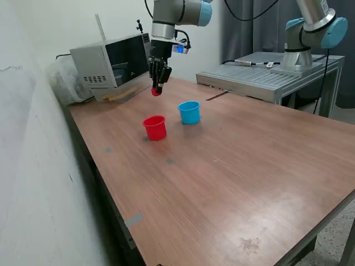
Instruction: Place red objects in the red bin, and blue objects in the blue bin.
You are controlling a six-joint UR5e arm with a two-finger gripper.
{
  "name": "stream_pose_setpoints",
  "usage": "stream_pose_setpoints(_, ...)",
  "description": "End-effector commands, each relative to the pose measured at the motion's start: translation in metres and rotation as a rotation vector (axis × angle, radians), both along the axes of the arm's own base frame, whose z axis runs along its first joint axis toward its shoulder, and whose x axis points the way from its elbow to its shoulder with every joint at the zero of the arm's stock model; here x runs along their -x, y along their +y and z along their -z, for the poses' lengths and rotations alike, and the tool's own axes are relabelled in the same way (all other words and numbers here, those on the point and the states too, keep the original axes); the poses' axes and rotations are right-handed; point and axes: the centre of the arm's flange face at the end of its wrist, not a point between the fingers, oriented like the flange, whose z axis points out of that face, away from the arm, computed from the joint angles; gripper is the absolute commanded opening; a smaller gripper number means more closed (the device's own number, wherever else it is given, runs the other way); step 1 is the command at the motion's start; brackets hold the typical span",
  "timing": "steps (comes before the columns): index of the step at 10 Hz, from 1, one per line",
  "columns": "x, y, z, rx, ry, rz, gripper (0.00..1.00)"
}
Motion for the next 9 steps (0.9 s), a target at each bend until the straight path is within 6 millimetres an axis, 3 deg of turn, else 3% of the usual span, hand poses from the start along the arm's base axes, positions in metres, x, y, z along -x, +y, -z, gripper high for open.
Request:
stream_pose_setpoints(1, 0.005, 0.002, 0.030, 0.012, -0.038, -0.001, 0.00)
stream_pose_setpoints(9, 0.044, 0.014, 0.063, 0.003, -0.034, 0.005, 0.00)
